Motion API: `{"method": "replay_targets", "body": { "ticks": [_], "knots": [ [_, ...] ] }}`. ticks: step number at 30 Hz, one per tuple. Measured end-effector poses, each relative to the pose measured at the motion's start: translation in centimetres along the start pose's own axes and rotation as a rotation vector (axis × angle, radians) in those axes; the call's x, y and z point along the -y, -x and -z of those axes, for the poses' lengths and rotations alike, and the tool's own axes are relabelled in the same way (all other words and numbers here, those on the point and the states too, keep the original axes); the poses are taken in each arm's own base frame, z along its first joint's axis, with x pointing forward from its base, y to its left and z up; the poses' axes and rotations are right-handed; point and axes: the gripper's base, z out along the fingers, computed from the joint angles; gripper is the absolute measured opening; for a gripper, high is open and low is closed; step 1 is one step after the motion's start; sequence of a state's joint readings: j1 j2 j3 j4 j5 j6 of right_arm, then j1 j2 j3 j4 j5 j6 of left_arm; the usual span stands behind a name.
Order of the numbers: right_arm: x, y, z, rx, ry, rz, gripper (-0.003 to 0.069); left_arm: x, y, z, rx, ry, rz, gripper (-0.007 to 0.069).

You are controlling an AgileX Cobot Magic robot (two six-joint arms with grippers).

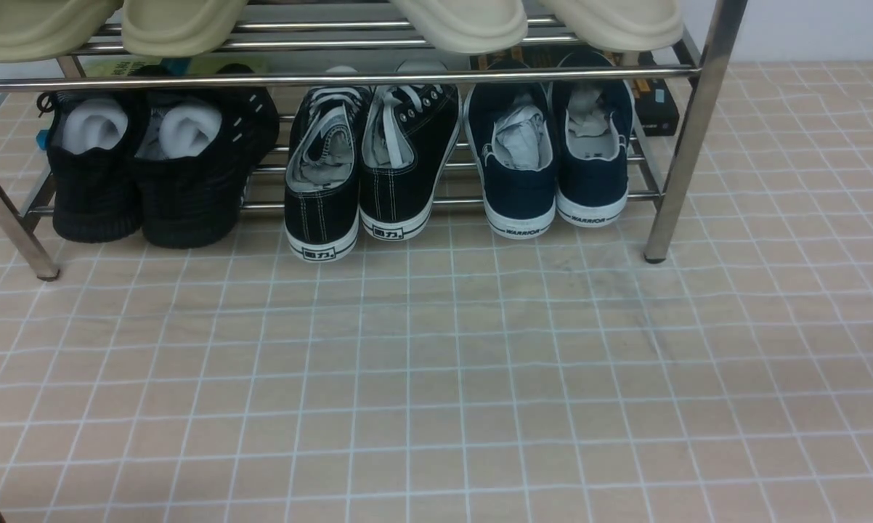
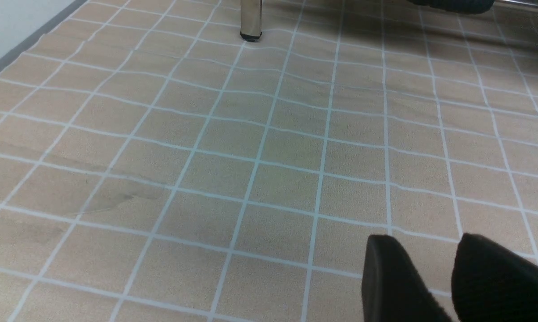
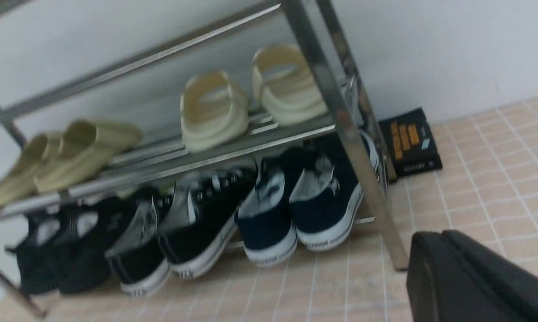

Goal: Take the shoes off the shelf from the light coffee tablecloth by hand.

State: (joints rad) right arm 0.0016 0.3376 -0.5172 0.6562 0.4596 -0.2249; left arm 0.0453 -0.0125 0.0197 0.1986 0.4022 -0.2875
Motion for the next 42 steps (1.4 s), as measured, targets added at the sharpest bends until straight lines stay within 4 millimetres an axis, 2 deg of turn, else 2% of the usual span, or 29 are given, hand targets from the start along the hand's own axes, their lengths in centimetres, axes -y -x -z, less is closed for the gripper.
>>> {"method": "replay_targets", "body": {
  "ticks": [4,8,10,12,13,15,16,17,19,21,24,25,26,29,34,35,36,37,38,39,42],
  "knots": [
    [-0.4,1.4,-4.4,-0.35,0.016,0.0,0.0,0.0,0.0,0.0,0.0,0.0,0.0,0.0242],
    [0.3,1.0,-9.1,-0.664,0.034,-0.069,0.0,0.0,0.0,0.0,0.0,0.0,0.0,0.0242],
    [0.2,0.3,-11.9,-0.82,0.109,-0.105,0.0,0.0,0.0,0.0,0.0,0.0,0.0,0.0242],
    [-0.2,0.3,-13.0,-0.855,0.165,-0.107,0.0,0.0,0.0,0.0,0.0,0.0,0.0,0.0242],
    [-1.2,0.1,-14.7,-0.906,0.268,-0.106,0.0,0.0,0.0,0.0,0.0,0.0,0.0,0.0242],
    [-2.6,0.1,-16.3,-0.939,0.363,-0.082,0.0001,0.0,0.0,0.0,0.0,0.0,0.0,0.0242],
    [-2.7,-0.1,-16.5,-0.949,0.366,-0.083,0.0001,0.0,0.0,0.0,0.0,0.0,0.0,0.0242],
    [-4.1,-0.4,-18.1,-0.99,0.424,-0.046,0.0001,0.0,0.0,0.0,0.0,0.0,0.0,0.0242],
    [-5.7,-0.4,-20.0,-1.017,0.458,0.019,0.0001,0.0,0.0,0.0,0.0,0.0,0.0,0.0242],
    [-6.4,-0.5,-20.9,-1.033,0.455,0.049,0.0001,0.0,0.0,0.0,0.0,0.0,0.0,0.0242],
    [-8.4,-0.2,-24.5,-1.051,0.369,0.148,0.0008,0.0,0.0,0.0,0.0,0.0,0.0,0.0242],
    [-8.6,-0.4,-24.9,-1.059,0.363,0.154,0.0008,0.0,0.0,0.0,0.0,0.0,0.0,0.0242],
    [-9.2,-0.1,-26.2,-1.047,0.312,0.195,0.0019,0.0,0.0,0.0,0.0,0.0,0.0,0.0242],
    [-10.3,0.1,-28.6,-1.021,0.238,0.256,0.0051,0.0,0.0,0.0,0.0,0.0,0.0,0.0242],
    [-12.1,-0.9,-32.9,-0.938,0.157,0.349,0.0162,0.0,0.0,0.0,0.0,0.0,0.0,0.0242],
    [-12.1,-1.1,-33.3,-0.935,0.152,0.354,0.0174,0.0,0.0,0.0,0.001,0.0,0.0,0.0242],
    [-12.5,-1.6,-34.7,-0.895,0.145,0.372,0.0223,0.0,0.0,0.0,0.001,0.0,0.0,0.0242],
    [-12.7,-1.8,-35.5,-0.864,0.143,0.377,0.026,0.0,0.0,0.0,0.001,0.0,0.0,0.0242],
    [-12.6,-2.0,-35.6,-0.869,0.141,0.377,0.026,0.0,0.0,0.0,0.001,0.0,0.0,0.0242],
    [-12.7,-2.5,-36.9,-0.824,0.139,0.385,0.0307,0.0,0.0,0.0,0.001,0.0,0.0,0.0242],
    [-12.4,-3.4,-38.6,-0.774,0.131,0.405,0.0349,0.0,0.0,0.0,0.001,0.0,0.0,0.0242]
  ]
}}
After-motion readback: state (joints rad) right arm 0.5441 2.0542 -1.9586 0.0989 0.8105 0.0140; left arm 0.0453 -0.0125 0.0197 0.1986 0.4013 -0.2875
